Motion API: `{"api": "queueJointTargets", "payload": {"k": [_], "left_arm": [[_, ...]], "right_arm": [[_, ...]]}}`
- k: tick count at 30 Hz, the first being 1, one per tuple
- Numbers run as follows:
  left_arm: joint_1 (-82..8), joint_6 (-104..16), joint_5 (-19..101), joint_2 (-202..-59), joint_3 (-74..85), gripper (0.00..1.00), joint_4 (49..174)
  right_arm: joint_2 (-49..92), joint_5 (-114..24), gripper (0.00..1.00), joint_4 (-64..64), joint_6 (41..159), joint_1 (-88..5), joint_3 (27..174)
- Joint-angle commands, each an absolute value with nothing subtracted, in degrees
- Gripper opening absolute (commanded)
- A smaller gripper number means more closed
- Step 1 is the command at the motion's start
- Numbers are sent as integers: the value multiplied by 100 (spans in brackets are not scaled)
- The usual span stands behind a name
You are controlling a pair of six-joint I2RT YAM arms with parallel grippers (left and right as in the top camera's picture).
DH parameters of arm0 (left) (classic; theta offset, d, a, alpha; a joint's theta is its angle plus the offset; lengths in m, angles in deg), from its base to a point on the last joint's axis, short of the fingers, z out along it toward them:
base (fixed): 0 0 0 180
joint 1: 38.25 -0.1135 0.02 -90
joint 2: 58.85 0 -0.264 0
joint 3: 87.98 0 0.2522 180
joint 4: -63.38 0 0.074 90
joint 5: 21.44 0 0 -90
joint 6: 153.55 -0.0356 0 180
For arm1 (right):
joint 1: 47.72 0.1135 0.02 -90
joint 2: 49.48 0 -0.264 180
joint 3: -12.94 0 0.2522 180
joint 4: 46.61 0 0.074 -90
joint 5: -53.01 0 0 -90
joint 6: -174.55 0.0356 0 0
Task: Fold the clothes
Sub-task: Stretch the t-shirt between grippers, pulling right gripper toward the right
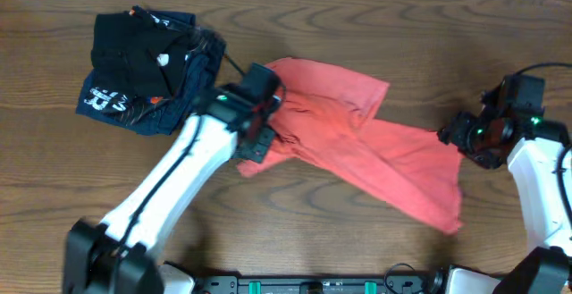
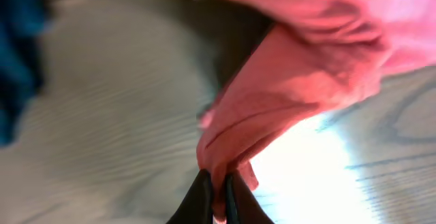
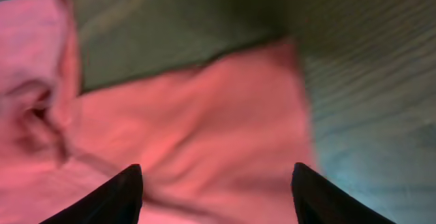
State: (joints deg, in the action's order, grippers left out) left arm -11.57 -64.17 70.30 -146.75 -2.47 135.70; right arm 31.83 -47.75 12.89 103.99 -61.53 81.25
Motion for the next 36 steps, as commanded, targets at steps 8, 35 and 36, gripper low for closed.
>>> {"api": "queueJointTargets", "payload": {"k": [8,35,36], "left_arm": [[-1409,-6240,7247,-14118,-164,6,13651],[-1922,-5504,8460,-13381,382,6,14781],[-1984,-5504,8457,-13322,382,6,14781]], "right_arm": [[3256,-4668,68,-420,10786,-6172,6540],[2528,-4817,1,-1098,10683,-7610,8960],[2633,-4782,1,-1104,10681,-7626,8960]]}}
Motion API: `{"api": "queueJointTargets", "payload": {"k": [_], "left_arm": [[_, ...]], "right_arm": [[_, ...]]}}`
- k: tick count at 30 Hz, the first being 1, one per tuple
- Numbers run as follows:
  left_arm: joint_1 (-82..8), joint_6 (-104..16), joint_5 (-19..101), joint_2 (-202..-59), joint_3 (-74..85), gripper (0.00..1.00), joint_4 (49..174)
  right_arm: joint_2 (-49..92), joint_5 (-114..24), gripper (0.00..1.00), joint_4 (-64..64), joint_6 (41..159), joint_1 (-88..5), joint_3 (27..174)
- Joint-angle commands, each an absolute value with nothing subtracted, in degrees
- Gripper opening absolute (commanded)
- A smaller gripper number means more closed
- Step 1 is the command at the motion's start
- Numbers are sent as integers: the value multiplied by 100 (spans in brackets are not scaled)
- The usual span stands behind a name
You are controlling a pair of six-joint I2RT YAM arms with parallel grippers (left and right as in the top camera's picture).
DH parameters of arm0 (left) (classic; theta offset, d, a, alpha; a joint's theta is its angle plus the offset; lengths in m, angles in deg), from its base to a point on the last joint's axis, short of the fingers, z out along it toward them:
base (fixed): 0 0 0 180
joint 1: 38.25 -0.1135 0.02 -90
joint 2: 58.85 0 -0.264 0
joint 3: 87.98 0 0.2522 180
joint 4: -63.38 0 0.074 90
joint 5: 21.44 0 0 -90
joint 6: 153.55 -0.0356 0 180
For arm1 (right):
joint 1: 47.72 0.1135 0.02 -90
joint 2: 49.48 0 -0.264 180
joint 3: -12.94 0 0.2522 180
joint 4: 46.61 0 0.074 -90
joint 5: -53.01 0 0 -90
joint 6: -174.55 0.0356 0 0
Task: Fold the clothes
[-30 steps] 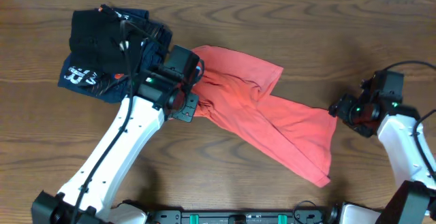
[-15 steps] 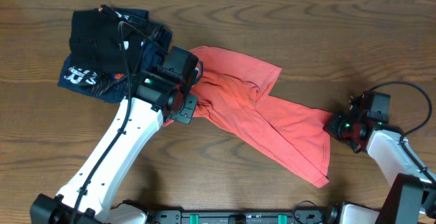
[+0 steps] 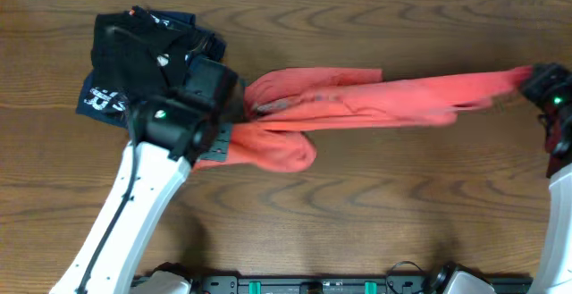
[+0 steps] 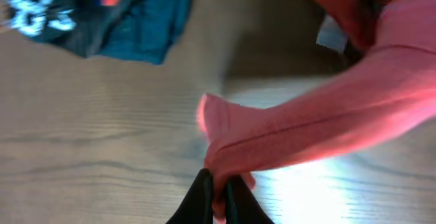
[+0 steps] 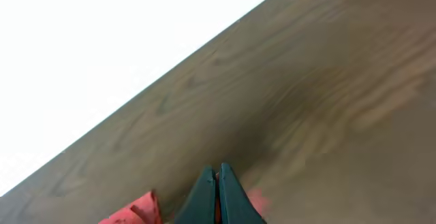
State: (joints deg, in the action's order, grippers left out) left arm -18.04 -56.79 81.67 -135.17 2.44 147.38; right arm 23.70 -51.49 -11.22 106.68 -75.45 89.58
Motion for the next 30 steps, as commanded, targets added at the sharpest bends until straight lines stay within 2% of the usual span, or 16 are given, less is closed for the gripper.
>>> {"api": "queueJointTargets", "payload": {"k": [1,9,17,24,30], "left_arm": [[-2036,-5506,8455,-13267,382,6,14779],[-2108,-5510,8409,-13160,382,6,14810],[-2108,-5506,8409,-12996,419,6,15186],[-2108,-5508,8409,-12161,839,6,15426],[-2108,-5510,8409,-11335,1005,6,15264]], "right_arm": [[2740,-4775,1,-1109,10683,-7632,8960],[3669,-5171,1,-1082,10681,-7617,8960],[3572,-5368,1,-221,10683,-7628,8960],[2628,-6211,1,1053,10681,-7637,8960],[1524,-6205,1,2050,10853,-7639,8960]]}}
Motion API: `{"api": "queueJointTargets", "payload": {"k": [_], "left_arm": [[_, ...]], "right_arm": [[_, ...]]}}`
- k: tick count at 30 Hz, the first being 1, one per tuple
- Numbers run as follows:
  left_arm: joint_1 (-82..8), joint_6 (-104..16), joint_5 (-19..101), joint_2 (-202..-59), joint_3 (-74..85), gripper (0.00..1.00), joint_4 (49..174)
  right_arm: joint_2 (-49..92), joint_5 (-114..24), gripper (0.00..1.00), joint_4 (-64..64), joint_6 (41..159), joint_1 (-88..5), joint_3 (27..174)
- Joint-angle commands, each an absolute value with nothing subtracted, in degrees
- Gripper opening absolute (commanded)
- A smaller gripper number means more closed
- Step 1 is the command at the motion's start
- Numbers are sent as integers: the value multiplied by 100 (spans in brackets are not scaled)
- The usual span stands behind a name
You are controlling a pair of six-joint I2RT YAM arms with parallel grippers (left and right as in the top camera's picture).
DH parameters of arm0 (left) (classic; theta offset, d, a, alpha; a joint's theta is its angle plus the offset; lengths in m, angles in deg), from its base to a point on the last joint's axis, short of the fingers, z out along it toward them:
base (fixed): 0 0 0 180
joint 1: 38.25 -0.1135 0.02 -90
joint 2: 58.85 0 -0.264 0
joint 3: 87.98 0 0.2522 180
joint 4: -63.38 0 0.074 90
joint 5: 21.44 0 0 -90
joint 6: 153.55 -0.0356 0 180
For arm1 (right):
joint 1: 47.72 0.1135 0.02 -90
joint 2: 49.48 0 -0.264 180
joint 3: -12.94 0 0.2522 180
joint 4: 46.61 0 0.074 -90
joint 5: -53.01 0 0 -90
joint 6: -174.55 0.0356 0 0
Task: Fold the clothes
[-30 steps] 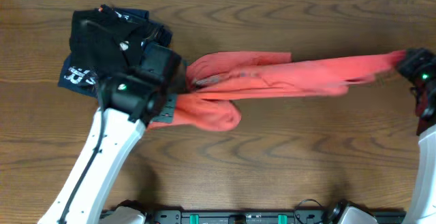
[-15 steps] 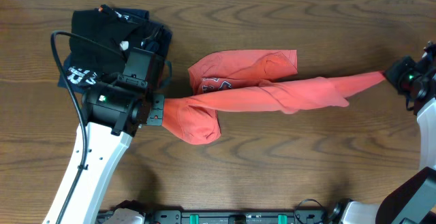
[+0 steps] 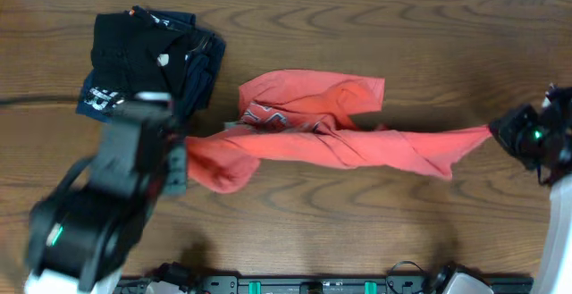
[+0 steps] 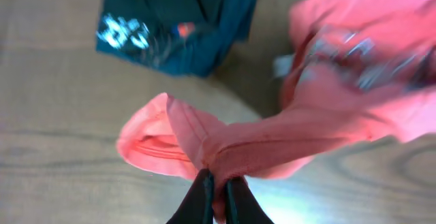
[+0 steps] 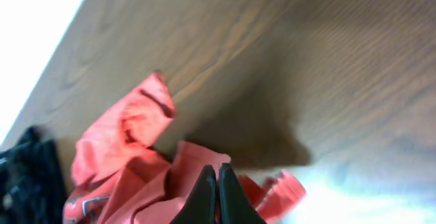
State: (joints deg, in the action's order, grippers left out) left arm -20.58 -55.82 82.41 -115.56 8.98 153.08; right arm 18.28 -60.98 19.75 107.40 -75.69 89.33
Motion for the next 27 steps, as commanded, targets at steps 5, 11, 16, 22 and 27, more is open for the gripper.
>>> {"api": "queueJointTargets", "payload": {"k": [5,11,16,22,27], "left_arm": [[-2108,-5512,8359,-11455,1003,6,15024],[-2108,-5593,8254,-12603,1003,6,14742],[-2108,-5705,8267,-13558,1003,6,14779],[-2104,-5709,8082,-13899,1003,6,14768],[-2104,-5731,8082,-13833,1003,6,14560]], "right_arm": [[1618,-5663,1,1958,11330,-7632,8955],[3035,-5553,7,716,11712,-7630,8953],[4163,-5894,41,-195,10961,-7680,8955],[4123,-7046,43,557,9678,-7300,8955],[3996,-6522,38,1728,9337,-6080,8940]]}}
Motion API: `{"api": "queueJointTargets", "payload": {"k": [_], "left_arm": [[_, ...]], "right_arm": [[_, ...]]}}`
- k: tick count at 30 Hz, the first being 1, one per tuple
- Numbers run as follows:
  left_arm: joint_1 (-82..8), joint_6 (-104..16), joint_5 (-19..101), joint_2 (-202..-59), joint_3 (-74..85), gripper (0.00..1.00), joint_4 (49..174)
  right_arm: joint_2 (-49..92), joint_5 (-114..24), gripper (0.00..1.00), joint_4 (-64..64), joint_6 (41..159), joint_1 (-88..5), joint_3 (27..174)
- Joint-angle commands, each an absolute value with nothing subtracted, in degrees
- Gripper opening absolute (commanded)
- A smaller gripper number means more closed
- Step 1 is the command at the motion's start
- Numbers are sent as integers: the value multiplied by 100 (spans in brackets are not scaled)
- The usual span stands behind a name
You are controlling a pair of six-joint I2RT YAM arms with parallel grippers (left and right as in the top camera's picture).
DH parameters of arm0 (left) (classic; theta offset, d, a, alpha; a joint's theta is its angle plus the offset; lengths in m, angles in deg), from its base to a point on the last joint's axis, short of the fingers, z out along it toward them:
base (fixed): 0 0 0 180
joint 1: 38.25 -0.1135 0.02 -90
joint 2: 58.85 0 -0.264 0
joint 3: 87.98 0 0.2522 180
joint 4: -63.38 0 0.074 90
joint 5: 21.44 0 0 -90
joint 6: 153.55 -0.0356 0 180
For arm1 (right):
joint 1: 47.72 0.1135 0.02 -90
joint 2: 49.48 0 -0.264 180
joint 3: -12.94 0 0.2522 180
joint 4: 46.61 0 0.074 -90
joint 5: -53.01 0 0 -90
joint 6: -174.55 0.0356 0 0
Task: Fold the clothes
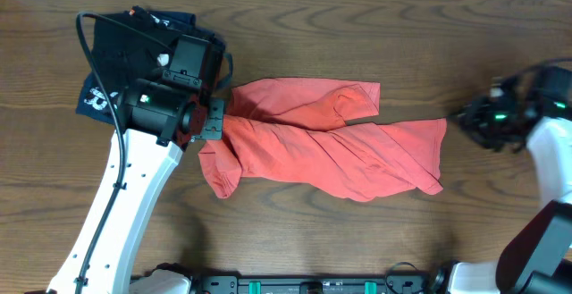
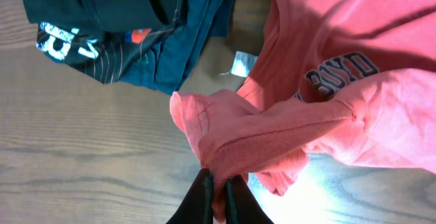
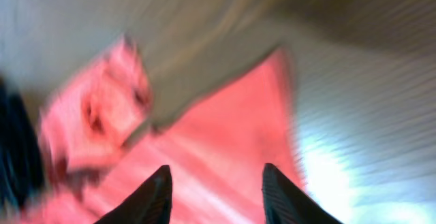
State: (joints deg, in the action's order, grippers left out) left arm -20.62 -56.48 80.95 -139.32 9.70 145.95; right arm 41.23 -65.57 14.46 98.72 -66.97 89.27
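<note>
A coral-red T-shirt point(image 1: 322, 147) lies rumpled across the middle of the wooden table, twisted lengthwise, its print point(image 2: 338, 75) facing up near the collar. My left gripper point(image 1: 213, 120) is shut on a bunched fold of the shirt point(image 2: 225, 163) at its left end. My right gripper point(image 1: 469, 120) stands open just off the shirt's right edge, nothing between its fingers point(image 3: 153, 197); the blurred right wrist view shows red cloth point(image 3: 225, 149) below it.
A stack of dark navy and black folded clothes point(image 1: 143, 53) sits at the back left, right behind my left arm, also seen as dark garments point(image 2: 129, 26) in the left wrist view. The table's far edge runs along the top.
My right gripper has let go of the shirt's right end and stands open beside it. The shirt, stretched taut before, now lies slack on the table. My left gripper has moved back toward the dark stack.
First my left gripper held the shirt's left end while the right hovered open at its right end. Then both were shut on it, stretching it across the table, farther back and then nearer the front. Now it lies down, right end released.
</note>
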Motion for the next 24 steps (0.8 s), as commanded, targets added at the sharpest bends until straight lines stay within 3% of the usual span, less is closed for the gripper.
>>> {"api": "queueJointTargets", "payload": {"k": [1,4,10,17,19,20,22,24], "left_arm": [[-2104,-5731,8082,-13833,1003,6,14554],[-2104,-5729,8079,-13836,1003,6,14563],[-2104,-5729,8079,-13836,1003,6,14558],[-2104,-5729,8079,-13836,1003,6,14560],[-2104,-5729,8079,-13836,1003,6,14558],[-2104,-5729,8079,-13836,1003,6,14556],[-2104,-5729,8082,-13836,1003,6,14556],[-2104,-5729,8082,-13836,1003,6,14558]], "right_arm": [[4010,-6325,38,1890,9278,-5794,8899],[4010,-5709,39,2048,9208,-4832,8599],[4025,-5175,53,1049,9155,-3222,7637],[4034,-4865,54,52,8854,-2004,6711],[4034,-4581,49,80,8952,-1792,6671],[4034,-4437,42,102,9048,-1722,6671],[4027,-4275,14,104,9240,-1646,6680],[3996,-4279,1,107,9313,-1663,6732]]}}
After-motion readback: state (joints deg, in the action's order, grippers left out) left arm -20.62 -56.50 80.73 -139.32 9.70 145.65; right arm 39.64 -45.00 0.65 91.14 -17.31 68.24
